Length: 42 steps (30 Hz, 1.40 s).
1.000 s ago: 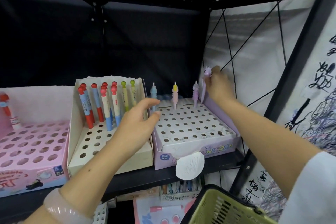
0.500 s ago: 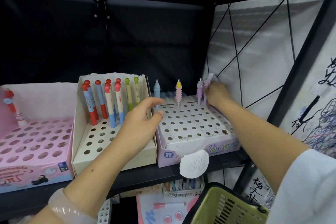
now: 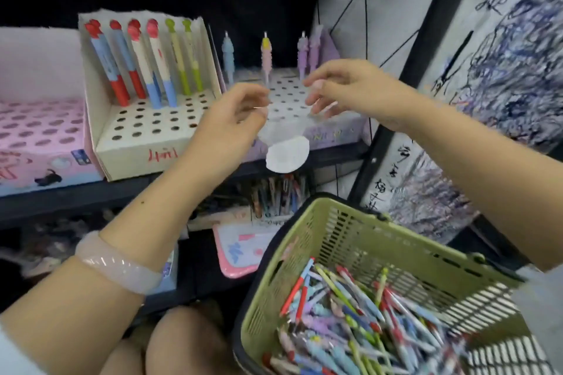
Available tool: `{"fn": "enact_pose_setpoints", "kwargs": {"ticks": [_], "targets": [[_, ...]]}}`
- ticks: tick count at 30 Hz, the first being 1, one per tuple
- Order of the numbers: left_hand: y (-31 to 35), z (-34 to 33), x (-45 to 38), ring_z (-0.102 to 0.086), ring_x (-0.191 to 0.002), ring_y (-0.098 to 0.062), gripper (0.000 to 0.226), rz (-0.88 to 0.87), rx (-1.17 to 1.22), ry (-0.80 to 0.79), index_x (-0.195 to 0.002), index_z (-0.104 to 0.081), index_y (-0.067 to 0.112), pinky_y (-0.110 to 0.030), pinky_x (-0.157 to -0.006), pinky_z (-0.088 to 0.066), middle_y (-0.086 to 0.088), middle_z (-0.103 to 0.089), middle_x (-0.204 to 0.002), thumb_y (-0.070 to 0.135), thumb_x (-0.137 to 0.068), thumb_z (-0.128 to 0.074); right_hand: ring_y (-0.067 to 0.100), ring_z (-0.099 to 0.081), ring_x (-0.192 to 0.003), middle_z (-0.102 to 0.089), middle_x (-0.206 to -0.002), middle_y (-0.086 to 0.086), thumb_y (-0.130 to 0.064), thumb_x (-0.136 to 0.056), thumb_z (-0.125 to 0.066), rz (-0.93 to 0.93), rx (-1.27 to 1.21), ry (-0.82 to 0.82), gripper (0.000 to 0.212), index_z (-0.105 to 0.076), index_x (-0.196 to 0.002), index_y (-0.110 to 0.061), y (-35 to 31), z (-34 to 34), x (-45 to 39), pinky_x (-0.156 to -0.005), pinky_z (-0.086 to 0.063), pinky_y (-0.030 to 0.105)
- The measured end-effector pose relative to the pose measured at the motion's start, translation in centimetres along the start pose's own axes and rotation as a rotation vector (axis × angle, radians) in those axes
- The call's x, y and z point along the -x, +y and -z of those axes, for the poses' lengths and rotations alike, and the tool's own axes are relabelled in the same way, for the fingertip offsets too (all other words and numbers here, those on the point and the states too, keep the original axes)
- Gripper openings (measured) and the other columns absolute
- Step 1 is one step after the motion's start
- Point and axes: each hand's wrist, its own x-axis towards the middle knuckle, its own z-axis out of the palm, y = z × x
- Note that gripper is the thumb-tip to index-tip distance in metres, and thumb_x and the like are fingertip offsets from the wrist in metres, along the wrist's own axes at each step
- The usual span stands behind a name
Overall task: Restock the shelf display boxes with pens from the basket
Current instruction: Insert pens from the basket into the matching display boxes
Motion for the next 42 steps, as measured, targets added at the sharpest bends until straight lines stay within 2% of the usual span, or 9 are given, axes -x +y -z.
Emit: {"fn": "enact_pose_setpoints", "kwargs": {"ticks": [7, 11, 17, 20, 23, 28, 33, 38, 42], "targets": [[-4.4, -5.5, 7.7, -0.060, -0.095, -0.012, 0.025, 0.138, 0.095, -0.171, -0.097, -0.055, 0.024, -0.013, -0.083, -0.045, -0.001, -0.063, -0.100, 0.000, -0.091, -0.048, 0.010, -0.062, -0.069, -0.067, -0.078, -0.003, -0.017, -0.096, -0.049, -0.158, 0.255, -0.409, 0.014, -0.062, -0.096, -0.013, 10.2, -7.7, 9.6, -0.059, -0.044, 0.008], [-7.8, -7.0, 11.4, -0.056, -0.107, -0.015, 0.022, 0.210, -0.065, -0.312, -0.107, -0.056, 0.015, -0.022, -0.093, -0.042, -0.007, -0.061, -0.109, 0.001, -0.093, -0.046, 0.019, -0.057, -0.083, -0.065, -0.103, 0.007, -0.022, -0.096, -0.048, -0.300, 0.502, -0.775, 0.025, -0.062, -0.110, -0.007, 16.5, -13.3, 12.3, -0.070, -0.043, 0.026], [-9.8, -7.1, 13.5, -0.051, -0.096, 0.002, 0.024, 0.115, -0.294, -0.371, -0.113, -0.061, 0.013, 0.006, -0.078, -0.029, 0.012, -0.056, -0.101, 0.007, -0.094, -0.048, 0.029, -0.048, -0.119, -0.044, -0.138, 0.011, -0.052, -0.089, -0.053, -0.328, 0.893, -1.254, 0.065, -0.045, -0.134, -0.006, 19.1, -20.1, 14.7, -0.095, -0.045, 0.039], [-10.0, -7.2, 13.5, -0.050, -0.087, 0.016, 0.023, 0.099, -0.273, -0.342, -0.109, -0.063, 0.014, 0.006, -0.077, -0.028, 0.016, -0.056, -0.098, 0.006, -0.093, -0.049, 0.023, -0.055, -0.081, -0.056, -0.119, 0.012, -0.045, -0.089, -0.056, -0.214, 1.005, -1.242, 0.045, -0.058, -0.111, -0.005, 18.5, -21.9, 15.6, -0.065, -0.046, 0.031], [-10.3, -7.3, 13.5, -0.046, -0.089, 0.025, 0.022, 0.109, -0.241, -0.334, -0.106, -0.063, 0.018, 0.006, -0.078, -0.029, 0.022, -0.056, -0.095, 0.007, -0.092, -0.049, 0.023, -0.052, -0.086, -0.045, -0.134, 0.014, -0.038, -0.089, -0.059, -0.207, 0.930, -1.208, 0.057, -0.044, -0.133, -0.007, 18.5, -22.4, 16.4, -0.053, -0.038, 0.027], [-10.2, -7.4, 13.6, -0.047, -0.090, 0.026, 0.023, 0.122, -0.190, -0.326, -0.098, -0.057, 0.028, 0.005, -0.078, -0.031, 0.028, -0.054, -0.095, 0.007, -0.092, -0.049, 0.039, -0.042, -0.124, -0.005, -0.154, 0.014, -0.037, -0.087, -0.060, -0.318, 0.816, -1.063, 0.078, -0.015, -0.148, -0.020, 19.3, -21.3, 17.8, -0.087, -0.046, 0.039], [-10.3, -7.2, 13.7, -0.048, -0.091, 0.024, 0.023, 0.128, -0.170, -0.316, -0.104, -0.062, 0.022, 0.005, -0.079, -0.031, 0.027, -0.055, -0.096, 0.007, -0.093, -0.048, 0.036, -0.046, -0.112, -0.028, -0.135, 0.014, -0.052, -0.088, -0.052, -0.296, 0.865, -0.712, 0.067, -0.025, -0.139, -0.016, 20.6, -21.7, 20.3, -0.078, -0.042, 0.038], [-10.1, -7.2, 13.8, -0.049, -0.091, 0.020, 0.024, 0.135, -0.164, -0.314, -0.102, -0.060, 0.024, 0.005, -0.080, -0.032, 0.027, -0.055, -0.095, 0.006, -0.093, -0.047, 0.041, -0.045, -0.117, -0.027, -0.134, 0.018, -0.052, -0.091, -0.047, -0.384, 0.904, -0.698, 0.067, -0.020, -0.141, -0.017, 20.6, -22.8, 20.2, -0.091, -0.041, 0.046], [-9.8, -6.9, 14.1, -0.051, -0.095, 0.012, 0.024, 0.148, -0.147, -0.324, -0.101, -0.060, 0.025, 0.003, -0.081, -0.033, 0.026, -0.056, -0.096, 0.006, -0.094, -0.046, 0.036, -0.052, -0.105, -0.041, -0.125, 0.016, -0.043, -0.090, -0.053, -0.384, 0.902, -0.646, 0.059, -0.028, -0.133, -0.012, 20.5, -22.9, 20.1, -0.074, -0.045, 0.038]]}}
